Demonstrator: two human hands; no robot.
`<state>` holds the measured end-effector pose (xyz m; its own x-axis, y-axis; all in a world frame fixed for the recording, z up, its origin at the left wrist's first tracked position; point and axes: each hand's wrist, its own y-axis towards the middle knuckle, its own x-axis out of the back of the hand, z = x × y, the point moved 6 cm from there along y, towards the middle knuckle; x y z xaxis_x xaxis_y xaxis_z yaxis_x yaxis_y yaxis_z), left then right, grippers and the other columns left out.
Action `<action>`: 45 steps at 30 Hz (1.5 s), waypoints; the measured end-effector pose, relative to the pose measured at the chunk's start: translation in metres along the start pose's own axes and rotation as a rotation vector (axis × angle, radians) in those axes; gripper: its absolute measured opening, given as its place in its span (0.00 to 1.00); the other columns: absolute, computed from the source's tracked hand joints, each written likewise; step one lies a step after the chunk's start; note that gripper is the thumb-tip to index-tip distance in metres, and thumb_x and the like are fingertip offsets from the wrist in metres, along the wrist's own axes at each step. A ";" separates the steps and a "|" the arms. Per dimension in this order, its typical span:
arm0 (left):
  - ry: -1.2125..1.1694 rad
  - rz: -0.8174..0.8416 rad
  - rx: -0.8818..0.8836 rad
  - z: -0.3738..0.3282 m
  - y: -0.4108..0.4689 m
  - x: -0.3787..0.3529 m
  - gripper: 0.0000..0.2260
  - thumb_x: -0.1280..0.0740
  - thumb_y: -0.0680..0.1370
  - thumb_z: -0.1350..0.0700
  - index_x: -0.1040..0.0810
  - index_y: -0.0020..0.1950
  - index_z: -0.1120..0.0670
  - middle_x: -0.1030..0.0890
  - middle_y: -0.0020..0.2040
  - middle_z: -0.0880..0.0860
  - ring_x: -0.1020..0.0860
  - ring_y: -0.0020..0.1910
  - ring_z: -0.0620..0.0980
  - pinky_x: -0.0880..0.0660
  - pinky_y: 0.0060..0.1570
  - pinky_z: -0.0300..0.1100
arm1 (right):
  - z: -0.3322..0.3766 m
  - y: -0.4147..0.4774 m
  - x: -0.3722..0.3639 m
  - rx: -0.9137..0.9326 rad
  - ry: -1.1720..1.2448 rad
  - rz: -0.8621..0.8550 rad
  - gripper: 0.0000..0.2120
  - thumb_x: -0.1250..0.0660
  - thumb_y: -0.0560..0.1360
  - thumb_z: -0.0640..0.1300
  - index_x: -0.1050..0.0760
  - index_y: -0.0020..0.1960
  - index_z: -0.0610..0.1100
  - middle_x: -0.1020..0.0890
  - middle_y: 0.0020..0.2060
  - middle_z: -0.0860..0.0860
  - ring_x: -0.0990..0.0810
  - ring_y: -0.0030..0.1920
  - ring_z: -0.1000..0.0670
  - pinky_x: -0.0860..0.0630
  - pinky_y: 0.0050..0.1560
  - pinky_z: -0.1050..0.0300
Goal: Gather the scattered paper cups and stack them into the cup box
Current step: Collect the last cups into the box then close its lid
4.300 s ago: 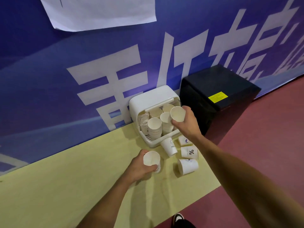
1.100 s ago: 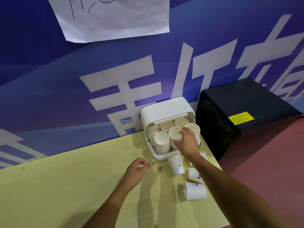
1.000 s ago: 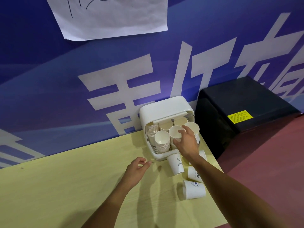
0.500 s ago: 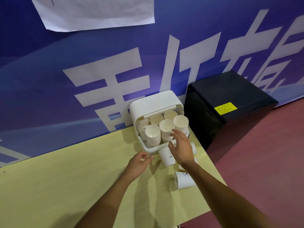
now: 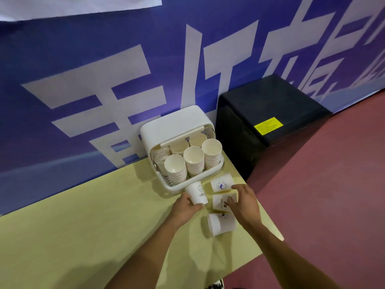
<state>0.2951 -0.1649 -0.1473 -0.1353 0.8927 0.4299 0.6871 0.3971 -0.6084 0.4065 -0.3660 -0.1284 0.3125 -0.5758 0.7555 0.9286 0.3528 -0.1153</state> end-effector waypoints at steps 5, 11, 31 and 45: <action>0.028 -0.078 0.060 0.018 0.039 -0.014 0.29 0.27 0.62 0.42 0.24 0.58 0.56 0.16 0.53 0.52 0.18 0.49 0.49 0.21 0.50 0.45 | -0.014 0.003 -0.004 -0.031 0.027 0.053 0.23 0.29 0.75 0.50 0.27 0.68 0.43 0.24 0.64 0.47 0.27 0.65 0.45 0.29 0.65 0.48; -0.105 -0.185 0.136 0.004 0.045 -0.016 0.31 0.24 0.69 0.47 0.30 0.64 0.61 0.21 0.61 0.59 0.21 0.58 0.58 0.24 0.58 0.50 | -0.027 0.005 -0.025 -0.158 0.047 0.158 0.35 0.27 0.73 0.56 0.34 0.73 0.43 0.28 0.68 0.45 0.30 0.67 0.43 0.31 0.68 0.46; -0.261 -0.122 0.017 0.027 0.022 -0.005 0.30 0.25 0.61 0.46 0.30 0.61 0.45 0.20 0.56 0.48 0.19 0.53 0.50 0.19 0.50 0.54 | -0.026 -0.006 -0.022 -0.227 0.301 0.113 0.42 0.22 0.65 0.62 0.34 0.72 0.50 0.30 0.64 0.51 0.23 0.59 0.49 0.20 0.57 0.44; -0.309 -0.427 -0.324 -0.025 -0.052 0.092 0.29 0.26 0.65 0.49 0.30 0.64 0.44 0.20 0.56 0.44 0.20 0.52 0.43 0.21 0.50 0.42 | 0.080 0.029 0.026 0.028 0.438 -0.142 0.33 0.23 0.66 0.63 0.29 0.65 0.53 0.26 0.60 0.56 0.22 0.58 0.54 0.21 0.58 0.48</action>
<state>0.2651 -0.1083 -0.0597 -0.6136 0.7087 0.3483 0.7019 0.6916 -0.1706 0.4261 -0.3117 -0.0605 0.2429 -0.8753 0.4181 0.9646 0.2637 -0.0083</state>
